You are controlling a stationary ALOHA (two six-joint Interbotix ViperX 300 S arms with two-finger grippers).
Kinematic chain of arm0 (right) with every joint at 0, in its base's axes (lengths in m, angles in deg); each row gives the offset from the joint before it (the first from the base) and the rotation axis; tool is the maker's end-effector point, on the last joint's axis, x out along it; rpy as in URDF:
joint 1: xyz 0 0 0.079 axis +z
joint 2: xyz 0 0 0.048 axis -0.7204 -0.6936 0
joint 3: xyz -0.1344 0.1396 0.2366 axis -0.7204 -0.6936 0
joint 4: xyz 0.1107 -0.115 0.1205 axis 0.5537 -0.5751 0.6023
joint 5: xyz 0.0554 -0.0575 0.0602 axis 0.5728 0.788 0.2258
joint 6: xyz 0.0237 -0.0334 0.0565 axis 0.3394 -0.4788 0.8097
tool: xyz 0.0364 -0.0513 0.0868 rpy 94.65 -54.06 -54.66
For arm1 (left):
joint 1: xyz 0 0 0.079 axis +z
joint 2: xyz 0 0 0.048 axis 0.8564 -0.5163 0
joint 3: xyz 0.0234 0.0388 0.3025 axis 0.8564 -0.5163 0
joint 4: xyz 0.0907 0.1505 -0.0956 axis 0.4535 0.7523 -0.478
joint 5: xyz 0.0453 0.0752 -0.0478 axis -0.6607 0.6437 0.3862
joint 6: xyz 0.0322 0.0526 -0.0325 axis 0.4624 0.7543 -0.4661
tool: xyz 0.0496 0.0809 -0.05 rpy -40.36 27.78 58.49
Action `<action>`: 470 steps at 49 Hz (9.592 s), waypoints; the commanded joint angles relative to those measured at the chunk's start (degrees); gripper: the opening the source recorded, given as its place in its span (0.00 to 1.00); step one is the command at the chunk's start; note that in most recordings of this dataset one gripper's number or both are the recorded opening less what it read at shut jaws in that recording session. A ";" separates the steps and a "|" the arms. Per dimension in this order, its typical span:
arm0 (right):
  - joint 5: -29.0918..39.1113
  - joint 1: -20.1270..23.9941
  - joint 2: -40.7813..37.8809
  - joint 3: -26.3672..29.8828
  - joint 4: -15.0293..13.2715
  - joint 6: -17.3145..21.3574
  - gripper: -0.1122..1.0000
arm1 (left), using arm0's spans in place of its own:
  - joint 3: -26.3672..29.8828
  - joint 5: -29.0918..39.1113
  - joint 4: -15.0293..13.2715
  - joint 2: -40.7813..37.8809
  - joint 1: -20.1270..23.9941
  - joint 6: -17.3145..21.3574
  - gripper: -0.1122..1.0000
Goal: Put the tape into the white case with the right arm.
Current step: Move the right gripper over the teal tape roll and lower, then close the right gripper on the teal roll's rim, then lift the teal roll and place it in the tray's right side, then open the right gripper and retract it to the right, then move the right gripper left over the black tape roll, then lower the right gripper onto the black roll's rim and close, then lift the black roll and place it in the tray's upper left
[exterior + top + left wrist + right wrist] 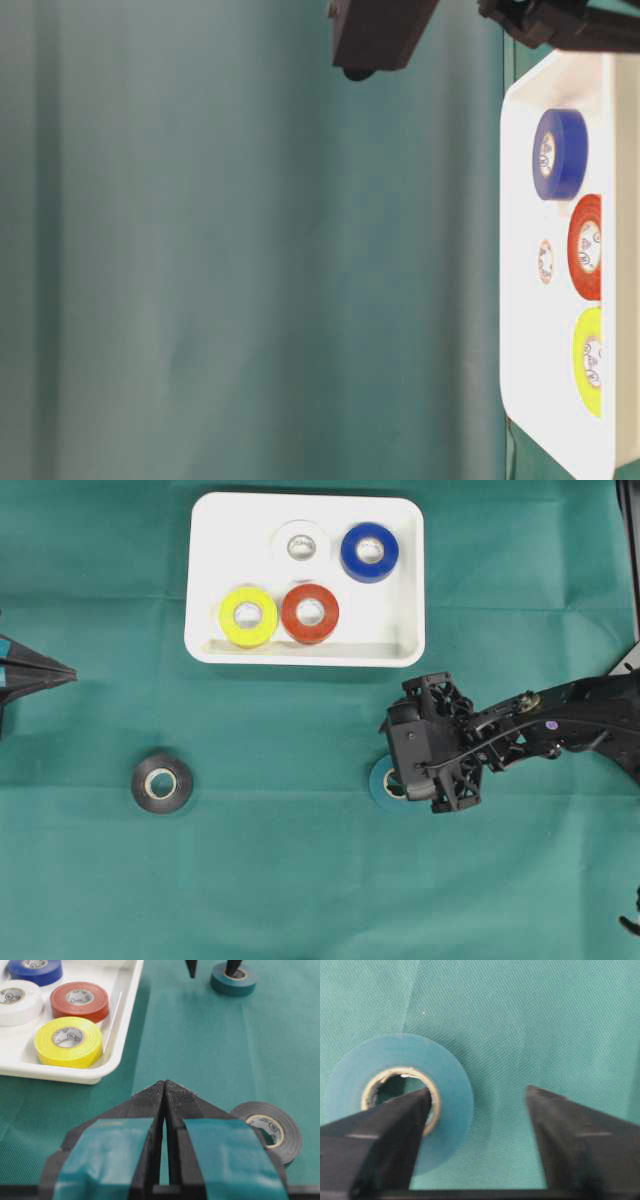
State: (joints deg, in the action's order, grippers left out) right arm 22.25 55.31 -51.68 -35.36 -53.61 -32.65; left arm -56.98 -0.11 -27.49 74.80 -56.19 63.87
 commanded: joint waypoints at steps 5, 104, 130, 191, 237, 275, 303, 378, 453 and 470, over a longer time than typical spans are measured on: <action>-0.44 0.79 0.53 1.58 0.09 0.18 0.14 | 0.62 -0.35 -0.09 -0.44 0.09 0.00 0.11; 8.79 -25.49 8.17 6.06 2.11 0.26 0.09 | 0.62 -0.35 -0.09 -0.44 0.00 0.00 0.11; 6.68 -25.58 6.06 5.54 1.58 0.18 0.09 | 0.62 -0.35 -0.09 -0.44 0.09 0.00 0.11; -0.97 -25.58 46.41 -26.28 2.29 1.93 0.65 | 0.53 -0.35 -0.09 -0.26 0.09 0.00 0.11; -2.99 -4.22 50.36 -31.11 2.37 3.78 0.64 | 0.53 -0.35 -0.09 -0.26 0.09 0.00 0.11; -11.60 -3.52 15.47 -7.65 1.67 3.16 0.63 | 0.53 -0.35 -0.09 -0.26 0.09 0.00 0.11; -11.16 -1.85 -9.05 20.21 1.23 3.16 0.63 | 0.26 -0.35 -0.09 -0.18 0.09 0.09 0.11; 2.02 1.49 -36.39 55.55 1.49 3.78 0.63 | 0.00 -0.35 -0.09 -0.09 0.00 0.00 0.11; 10.90 2.20 -29.44 58.10 0.62 3.16 0.10 | -0.18 -0.35 0.00 -0.09 0.00 -0.09 0.11; 11.43 1.05 -29.18 58.10 0.44 3.16 0.10 | -0.18 -0.35 -0.09 -0.09 0.00 -0.09 0.11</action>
State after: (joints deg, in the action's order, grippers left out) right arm 33.50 57.25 -84.11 21.94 -52.82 -29.40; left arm -57.77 -0.11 -27.49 75.16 -56.19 63.87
